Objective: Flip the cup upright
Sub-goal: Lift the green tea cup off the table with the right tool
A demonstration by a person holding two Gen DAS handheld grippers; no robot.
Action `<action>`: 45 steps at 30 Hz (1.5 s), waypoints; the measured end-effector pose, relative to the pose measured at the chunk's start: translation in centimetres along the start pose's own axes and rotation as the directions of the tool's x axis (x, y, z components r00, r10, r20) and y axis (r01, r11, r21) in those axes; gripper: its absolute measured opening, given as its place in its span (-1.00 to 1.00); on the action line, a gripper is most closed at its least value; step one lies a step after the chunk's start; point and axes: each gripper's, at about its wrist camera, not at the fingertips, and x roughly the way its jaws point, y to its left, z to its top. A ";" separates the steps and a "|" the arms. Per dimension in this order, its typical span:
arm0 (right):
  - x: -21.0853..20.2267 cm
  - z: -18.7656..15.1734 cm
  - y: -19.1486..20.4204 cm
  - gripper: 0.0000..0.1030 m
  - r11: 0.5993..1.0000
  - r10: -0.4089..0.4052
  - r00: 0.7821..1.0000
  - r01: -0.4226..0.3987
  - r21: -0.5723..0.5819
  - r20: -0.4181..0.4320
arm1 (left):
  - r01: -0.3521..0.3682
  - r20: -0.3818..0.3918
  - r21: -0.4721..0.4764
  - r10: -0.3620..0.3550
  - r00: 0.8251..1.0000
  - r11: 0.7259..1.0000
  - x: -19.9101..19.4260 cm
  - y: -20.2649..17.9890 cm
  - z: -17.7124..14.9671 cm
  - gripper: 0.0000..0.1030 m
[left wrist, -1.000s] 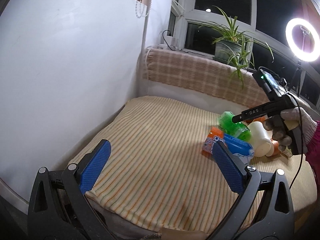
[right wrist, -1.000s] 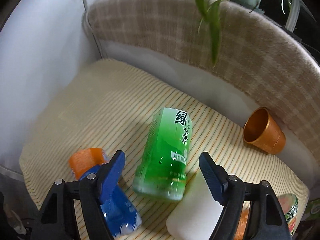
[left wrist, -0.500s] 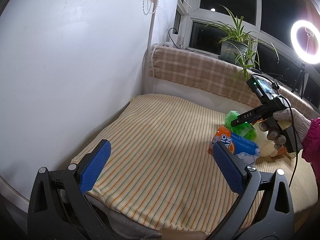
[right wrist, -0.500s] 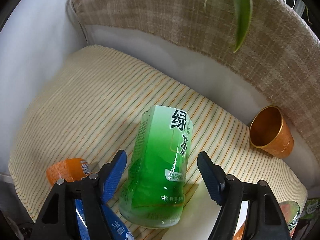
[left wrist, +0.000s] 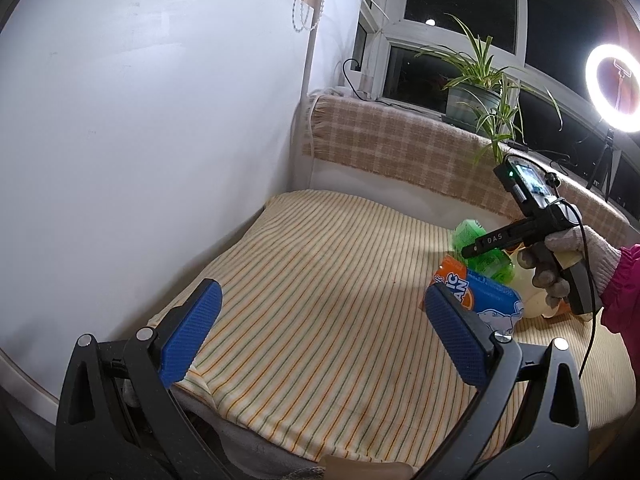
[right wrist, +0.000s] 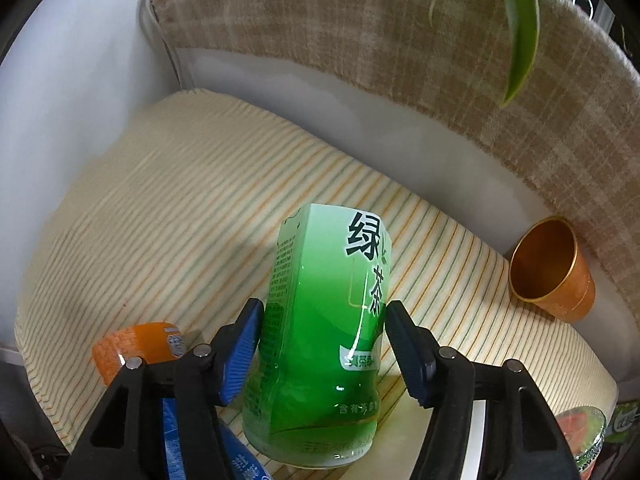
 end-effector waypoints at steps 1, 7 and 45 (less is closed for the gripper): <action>-0.5 -0.1 0.1 0.25 1.000 0.001 1.000 -0.001 -0.006 0.014 | 0.000 0.000 0.000 0.000 1.000 1.000 -0.1 0.1 0.0 1.00; -3.4 -0.6 1.0 0.22 0.999 -0.005 0.994 0.009 -0.042 0.110 | 0.006 0.007 0.005 -0.006 1.000 1.000 -0.5 -0.1 -0.1 1.00; -15.4 -23.2 -7.6 0.20 0.868 0.329 0.913 -0.393 0.303 0.241 | 0.190 0.008 0.109 -0.192 0.981 0.976 -2.9 -8.1 -0.4 1.00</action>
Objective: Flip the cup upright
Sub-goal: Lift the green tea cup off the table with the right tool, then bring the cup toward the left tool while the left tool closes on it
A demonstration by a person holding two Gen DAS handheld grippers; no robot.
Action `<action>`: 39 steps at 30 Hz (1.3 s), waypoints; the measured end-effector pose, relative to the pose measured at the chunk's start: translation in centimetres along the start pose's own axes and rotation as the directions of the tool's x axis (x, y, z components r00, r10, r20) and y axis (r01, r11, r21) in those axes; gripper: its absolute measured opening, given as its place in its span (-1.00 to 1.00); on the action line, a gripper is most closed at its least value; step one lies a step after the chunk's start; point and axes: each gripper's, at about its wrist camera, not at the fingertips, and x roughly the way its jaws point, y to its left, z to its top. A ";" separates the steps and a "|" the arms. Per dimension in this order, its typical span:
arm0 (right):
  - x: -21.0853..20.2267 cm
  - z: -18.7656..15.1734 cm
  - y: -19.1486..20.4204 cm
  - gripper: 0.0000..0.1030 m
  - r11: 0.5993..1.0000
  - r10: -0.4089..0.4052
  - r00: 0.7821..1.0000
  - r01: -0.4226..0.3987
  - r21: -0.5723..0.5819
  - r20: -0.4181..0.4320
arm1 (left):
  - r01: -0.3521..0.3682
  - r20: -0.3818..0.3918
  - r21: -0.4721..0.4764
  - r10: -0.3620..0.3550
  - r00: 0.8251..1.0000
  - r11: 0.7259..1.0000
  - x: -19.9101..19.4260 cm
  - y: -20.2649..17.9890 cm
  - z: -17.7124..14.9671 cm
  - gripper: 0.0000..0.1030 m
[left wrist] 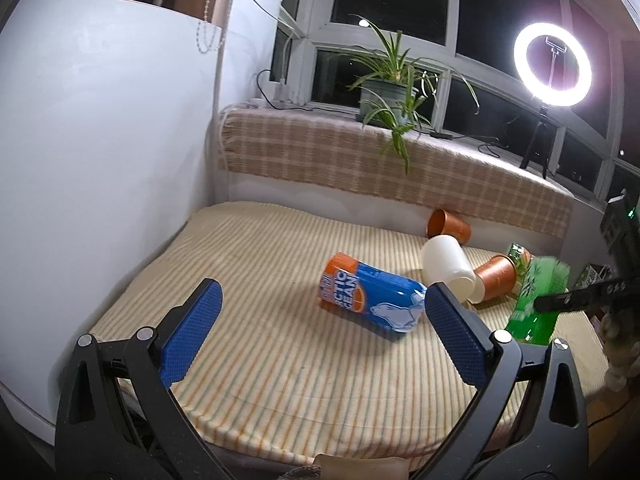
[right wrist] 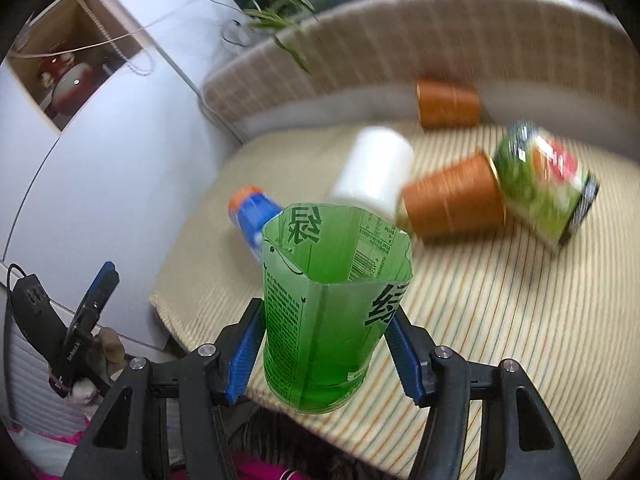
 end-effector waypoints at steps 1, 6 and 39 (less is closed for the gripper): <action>0.4 -0.2 -0.3 0.20 1.000 0.000 1.000 0.000 0.007 -0.011 | 0.005 -0.003 0.000 -0.005 1.000 1.000 0.0 -0.1 0.0 1.00; 3.0 -0.3 -1.1 0.20 0.999 0.032 0.996 -0.028 0.046 -0.080 | 0.021 -0.016 -0.011 -0.021 1.000 1.000 -0.1 -0.2 0.0 1.00; 2.0 -1.9 -4.1 0.56 0.983 0.085 0.996 -0.087 0.165 0.021 | 0.342 -0.347 -0.206 -0.395 0.851 0.917 7.4 -4.5 -0.5 0.82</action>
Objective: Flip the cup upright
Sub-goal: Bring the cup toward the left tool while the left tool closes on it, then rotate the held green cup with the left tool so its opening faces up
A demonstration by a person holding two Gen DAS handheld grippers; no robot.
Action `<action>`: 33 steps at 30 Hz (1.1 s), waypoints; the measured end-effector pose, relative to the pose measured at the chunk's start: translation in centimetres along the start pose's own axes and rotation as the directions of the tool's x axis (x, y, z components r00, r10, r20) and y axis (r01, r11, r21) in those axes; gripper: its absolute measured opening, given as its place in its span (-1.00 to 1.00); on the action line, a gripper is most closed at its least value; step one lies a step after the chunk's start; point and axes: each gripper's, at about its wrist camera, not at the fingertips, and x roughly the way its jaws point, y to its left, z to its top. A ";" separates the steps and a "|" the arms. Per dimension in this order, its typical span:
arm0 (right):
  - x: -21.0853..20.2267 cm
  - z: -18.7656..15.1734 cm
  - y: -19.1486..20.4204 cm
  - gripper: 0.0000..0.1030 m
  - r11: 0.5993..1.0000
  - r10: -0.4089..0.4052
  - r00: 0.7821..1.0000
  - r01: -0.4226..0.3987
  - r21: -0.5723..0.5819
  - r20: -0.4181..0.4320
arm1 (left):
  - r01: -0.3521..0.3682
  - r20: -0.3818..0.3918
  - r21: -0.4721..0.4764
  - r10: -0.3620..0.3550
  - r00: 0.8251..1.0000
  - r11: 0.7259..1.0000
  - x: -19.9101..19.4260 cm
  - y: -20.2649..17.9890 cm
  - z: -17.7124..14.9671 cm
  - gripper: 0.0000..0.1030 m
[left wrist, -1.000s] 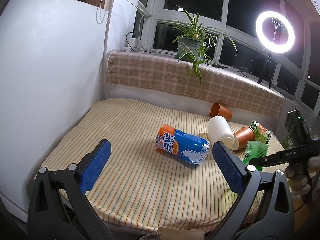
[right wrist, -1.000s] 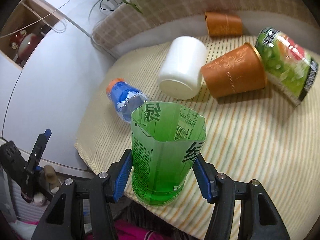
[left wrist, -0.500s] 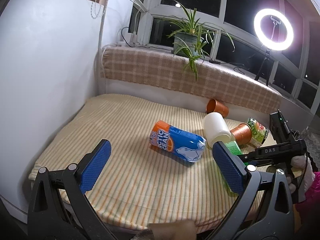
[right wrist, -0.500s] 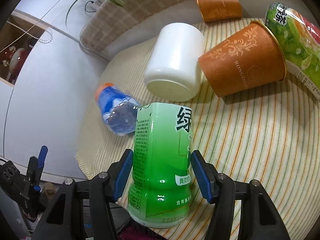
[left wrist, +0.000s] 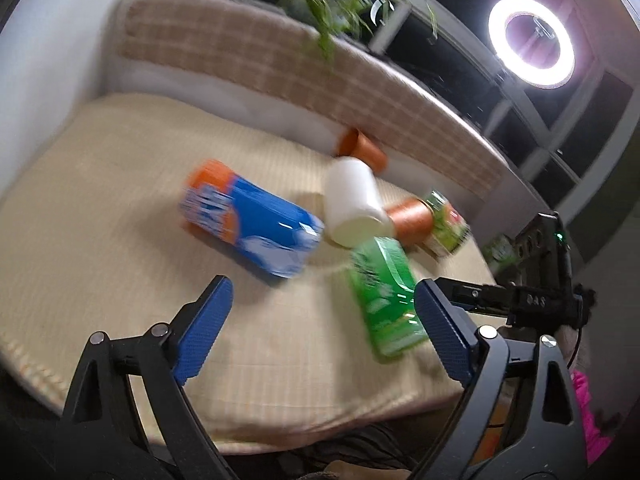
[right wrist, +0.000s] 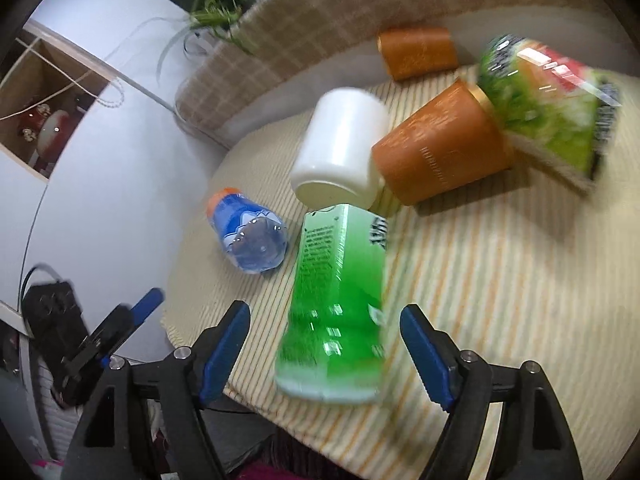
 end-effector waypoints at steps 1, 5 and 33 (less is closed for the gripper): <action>-1.0 -0.7 -0.1 0.56 1.000 -0.007 1.000 0.007 0.001 0.024 | 0.025 -0.030 -0.017 -0.025 0.999 1.000 0.8 -0.2 0.2 0.82; -4.3 -3.0 -0.6 0.60 1.000 -0.021 0.995 0.019 0.016 0.098 | 0.086 -0.109 -0.063 -0.093 0.990 0.994 3.9 -1.5 0.9 0.79; -9.8 -9.0 -5.1 0.61 0.986 -0.046 0.976 0.010 0.165 0.211 | 0.092 -0.307 -0.333 -0.201 0.930 0.938 15.9 -1.5 1.3 0.47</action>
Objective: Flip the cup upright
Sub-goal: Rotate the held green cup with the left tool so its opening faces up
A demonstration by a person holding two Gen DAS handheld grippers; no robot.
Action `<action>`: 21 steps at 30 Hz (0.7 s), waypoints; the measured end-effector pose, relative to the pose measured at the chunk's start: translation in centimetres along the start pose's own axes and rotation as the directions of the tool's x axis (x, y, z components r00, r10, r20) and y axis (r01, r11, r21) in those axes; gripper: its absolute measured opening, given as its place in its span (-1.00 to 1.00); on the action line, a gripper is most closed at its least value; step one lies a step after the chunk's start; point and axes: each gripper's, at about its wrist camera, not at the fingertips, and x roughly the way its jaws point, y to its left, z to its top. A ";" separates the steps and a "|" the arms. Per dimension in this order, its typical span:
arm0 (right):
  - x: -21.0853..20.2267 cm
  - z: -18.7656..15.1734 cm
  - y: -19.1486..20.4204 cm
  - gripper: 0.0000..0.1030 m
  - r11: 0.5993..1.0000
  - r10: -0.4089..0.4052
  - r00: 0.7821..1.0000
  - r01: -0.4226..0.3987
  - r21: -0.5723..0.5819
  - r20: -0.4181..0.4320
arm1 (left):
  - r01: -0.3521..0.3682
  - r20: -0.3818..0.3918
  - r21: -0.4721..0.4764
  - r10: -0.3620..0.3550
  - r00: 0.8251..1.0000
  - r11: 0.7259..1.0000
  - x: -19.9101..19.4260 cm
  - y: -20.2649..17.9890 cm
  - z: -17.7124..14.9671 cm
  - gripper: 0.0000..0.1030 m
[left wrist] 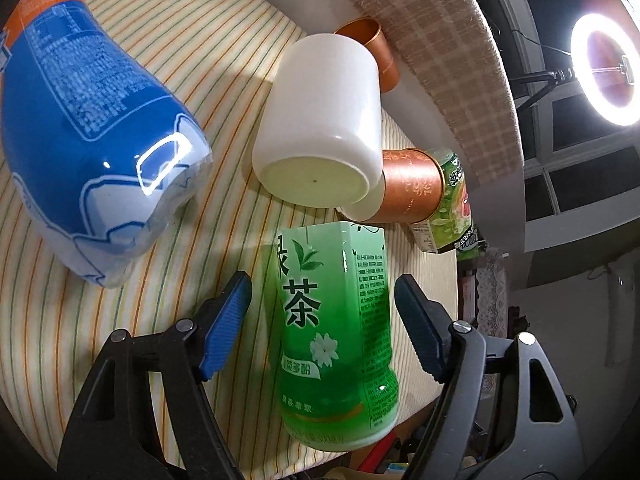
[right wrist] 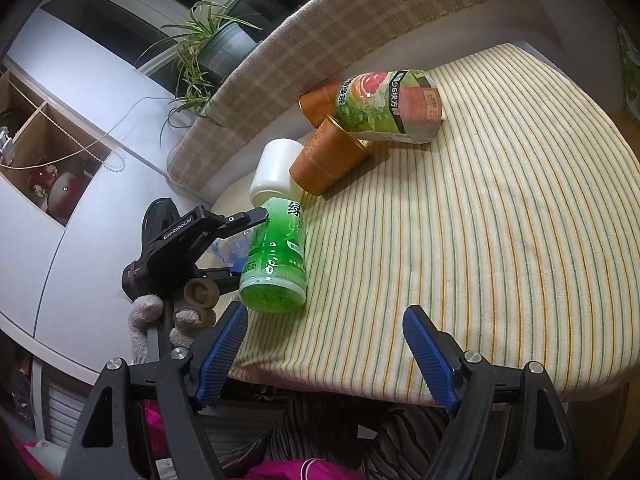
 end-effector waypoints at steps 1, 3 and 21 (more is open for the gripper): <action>0.0 0.0 -0.1 0.61 1.000 0.000 1.000 0.000 0.002 0.000 | 0.001 -0.002 0.000 -0.001 1.000 1.000 0.0 0.0 0.0 0.47; 0.1 0.1 -0.2 0.61 1.000 -0.001 1.000 0.001 0.004 -0.002 | 0.006 -0.011 0.005 -0.006 1.000 1.000 0.3 0.0 0.1 0.41; 0.5 0.2 -0.4 0.61 1.000 -0.012 1.000 0.012 0.013 -0.010 | -0.020 0.052 0.177 0.011 0.999 0.984 -0.9 -3.1 -1.4 0.19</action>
